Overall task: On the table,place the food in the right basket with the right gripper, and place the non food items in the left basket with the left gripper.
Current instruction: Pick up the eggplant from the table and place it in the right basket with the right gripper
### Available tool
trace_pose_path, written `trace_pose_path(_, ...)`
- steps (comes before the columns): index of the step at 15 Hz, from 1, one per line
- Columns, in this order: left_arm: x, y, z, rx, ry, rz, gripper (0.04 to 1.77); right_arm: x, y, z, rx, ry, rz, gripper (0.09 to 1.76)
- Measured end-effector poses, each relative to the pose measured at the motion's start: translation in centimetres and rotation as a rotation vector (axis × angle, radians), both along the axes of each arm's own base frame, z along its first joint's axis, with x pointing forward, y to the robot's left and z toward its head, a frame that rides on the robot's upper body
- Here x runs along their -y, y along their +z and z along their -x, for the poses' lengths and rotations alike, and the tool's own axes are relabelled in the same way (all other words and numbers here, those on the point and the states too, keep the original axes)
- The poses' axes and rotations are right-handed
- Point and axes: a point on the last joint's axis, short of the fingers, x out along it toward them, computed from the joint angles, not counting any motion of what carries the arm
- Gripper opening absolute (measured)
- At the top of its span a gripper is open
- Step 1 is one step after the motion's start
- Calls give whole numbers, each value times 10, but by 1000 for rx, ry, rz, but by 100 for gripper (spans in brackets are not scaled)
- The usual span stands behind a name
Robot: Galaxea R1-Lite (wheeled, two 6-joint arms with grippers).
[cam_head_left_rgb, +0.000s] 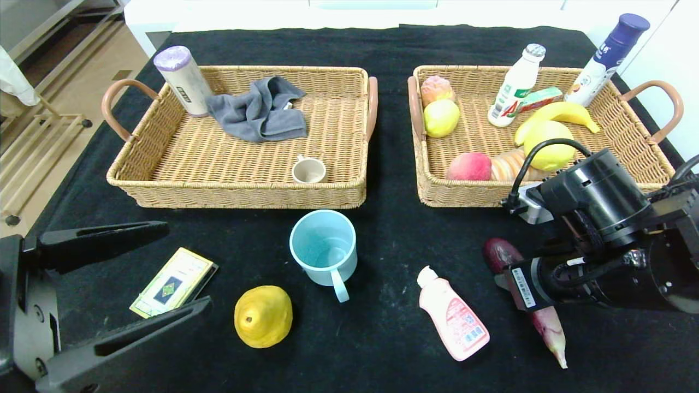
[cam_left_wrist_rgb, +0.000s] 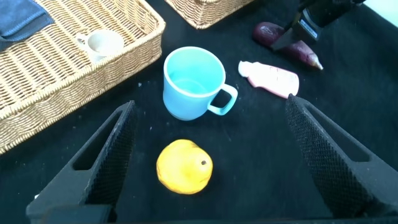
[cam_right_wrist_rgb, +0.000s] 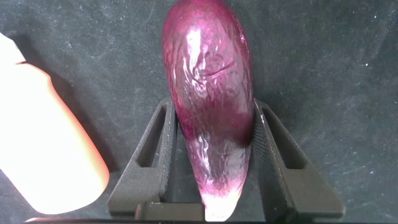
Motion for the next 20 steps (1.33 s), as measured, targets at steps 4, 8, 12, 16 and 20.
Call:
trace_pose_path(4, 0, -2, 0, -2, -1, -6, 172, 1, 2, 1, 3, 1, -2, 80)
trace_pose_path(8, 0, -2, 0, -3, -1, -7, 172, 5, 13, 8, 37, 3, -27, 80)
trace_pose_path(12, 0, -2, -1, -4, -2, -9, 172, 10, 33, 18, 95, 9, -64, 80)
trace_pose_path(16, 1, -4, -1, -3, -2, -22, 172, 11, 62, 19, 185, 10, -128, 80)
trace_pose_path(20, 1, -5, -2, -6, -3, -23, 172, 8, 86, 14, 255, 10, -175, 80)
